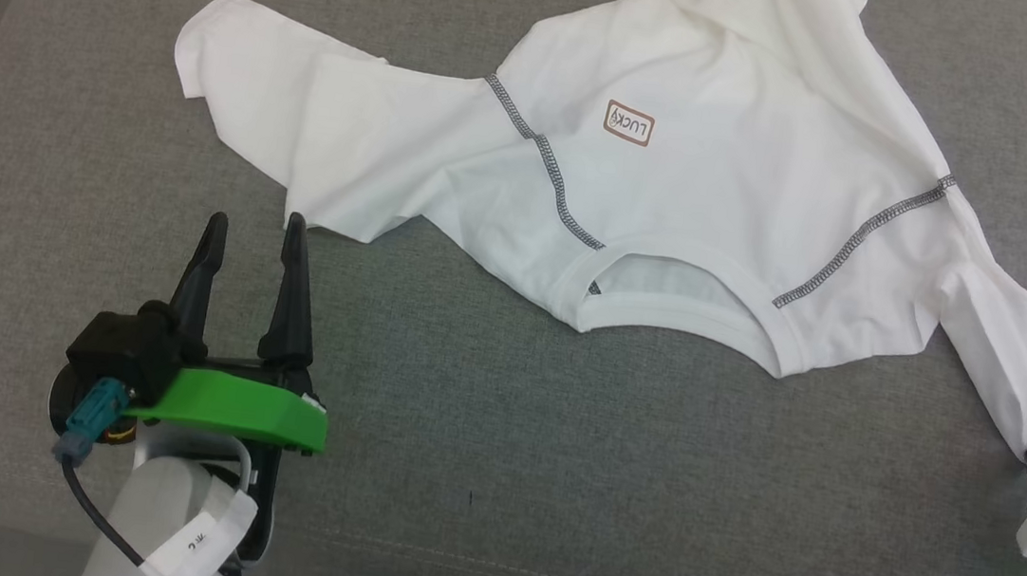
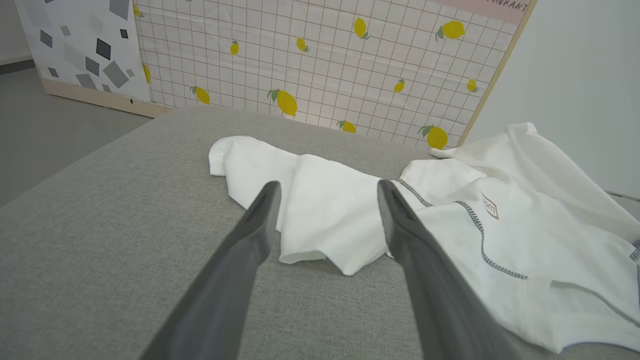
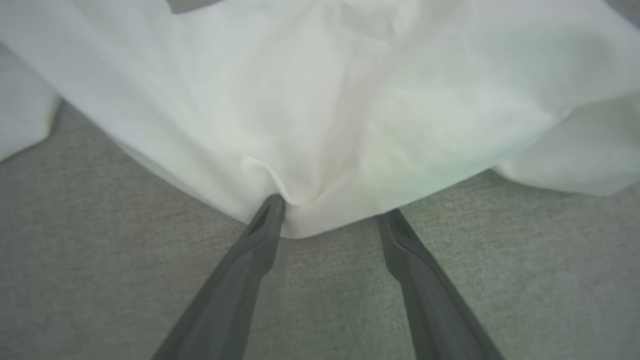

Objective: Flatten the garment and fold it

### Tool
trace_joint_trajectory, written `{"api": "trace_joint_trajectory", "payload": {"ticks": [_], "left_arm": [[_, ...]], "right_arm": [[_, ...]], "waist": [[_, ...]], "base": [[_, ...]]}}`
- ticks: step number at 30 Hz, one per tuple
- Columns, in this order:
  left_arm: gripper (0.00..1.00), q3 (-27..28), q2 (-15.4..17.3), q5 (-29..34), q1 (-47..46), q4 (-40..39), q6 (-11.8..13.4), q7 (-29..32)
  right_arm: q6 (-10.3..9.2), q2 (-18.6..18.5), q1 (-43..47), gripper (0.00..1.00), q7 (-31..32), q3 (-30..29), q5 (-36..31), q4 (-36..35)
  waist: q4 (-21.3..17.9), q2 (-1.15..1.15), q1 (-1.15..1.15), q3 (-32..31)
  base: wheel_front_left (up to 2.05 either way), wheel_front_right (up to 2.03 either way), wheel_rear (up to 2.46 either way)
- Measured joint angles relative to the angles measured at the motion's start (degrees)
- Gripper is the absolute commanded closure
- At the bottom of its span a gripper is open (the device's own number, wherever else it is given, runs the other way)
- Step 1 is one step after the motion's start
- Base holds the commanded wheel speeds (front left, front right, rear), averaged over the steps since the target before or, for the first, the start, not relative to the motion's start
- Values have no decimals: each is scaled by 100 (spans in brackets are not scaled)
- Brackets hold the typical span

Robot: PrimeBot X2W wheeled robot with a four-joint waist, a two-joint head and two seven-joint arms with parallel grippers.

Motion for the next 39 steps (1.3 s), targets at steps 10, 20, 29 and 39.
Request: {"api": "trace_joint_trajectory", "payload": {"ticks": [10, 20, 29, 39], "left_arm": [[0, 5, 1, 24, -41, -3, -5, 0], [0, 45, 7, 41, -126, 12, -56, 0], [0, -19, 7, 78, -113, 179, -57, 0], [0, -381, 5, -170, 54, 550, -93, 448]], "right_arm": [[1, -146, -489, 100, -526, -960, -692, -86], [1, -1207, -1539, 67, -1584, -1312, -1327, 687], [1, -817, -1661, 0, -2112, -1180, -1161, 1094], [1, -54, -82, 0, -2980, 313, -231, -357]], "waist": [[52, 0, 0, 126], [58, 0, 0, 258], [6, 0, 0, 62], [-266, 0, 0, -466]], "base": [[0, 0, 0], [0, 0, 0], [0, 0, 0], [0, 0, 0]]}}
